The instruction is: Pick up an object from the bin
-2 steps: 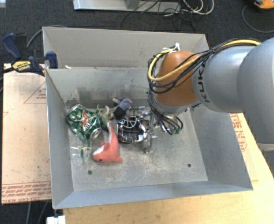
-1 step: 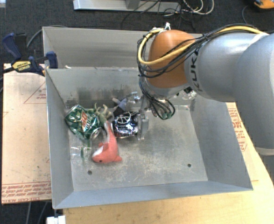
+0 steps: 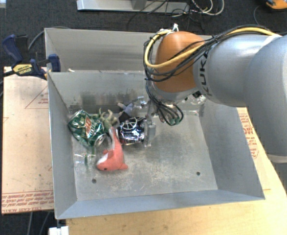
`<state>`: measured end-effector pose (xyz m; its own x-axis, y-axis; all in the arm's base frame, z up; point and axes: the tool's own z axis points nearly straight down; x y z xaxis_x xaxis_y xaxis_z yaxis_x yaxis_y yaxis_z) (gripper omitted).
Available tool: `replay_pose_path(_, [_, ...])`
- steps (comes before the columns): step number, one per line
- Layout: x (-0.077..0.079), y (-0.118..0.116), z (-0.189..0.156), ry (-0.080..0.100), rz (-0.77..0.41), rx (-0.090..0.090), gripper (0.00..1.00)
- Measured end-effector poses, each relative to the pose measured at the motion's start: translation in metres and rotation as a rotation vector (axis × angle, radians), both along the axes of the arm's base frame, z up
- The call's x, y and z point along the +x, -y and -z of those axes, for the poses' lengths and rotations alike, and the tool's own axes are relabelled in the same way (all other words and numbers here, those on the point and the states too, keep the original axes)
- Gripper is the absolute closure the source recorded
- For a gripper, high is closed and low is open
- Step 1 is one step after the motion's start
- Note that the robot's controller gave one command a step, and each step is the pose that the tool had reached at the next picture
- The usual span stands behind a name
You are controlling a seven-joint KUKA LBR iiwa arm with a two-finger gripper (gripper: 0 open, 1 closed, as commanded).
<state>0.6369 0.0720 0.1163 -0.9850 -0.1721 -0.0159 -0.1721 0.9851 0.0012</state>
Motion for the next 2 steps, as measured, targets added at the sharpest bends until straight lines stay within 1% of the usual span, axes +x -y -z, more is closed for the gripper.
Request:
replay_pose_path(1, [-0.0057, -0.0026, 0.0391, 0.009, -0.127, 0.001, 1.0])
replay_pose_path(2, [0.0013, -0.0091, 0.0385, 0.011, -0.081, -0.001, 1.0])
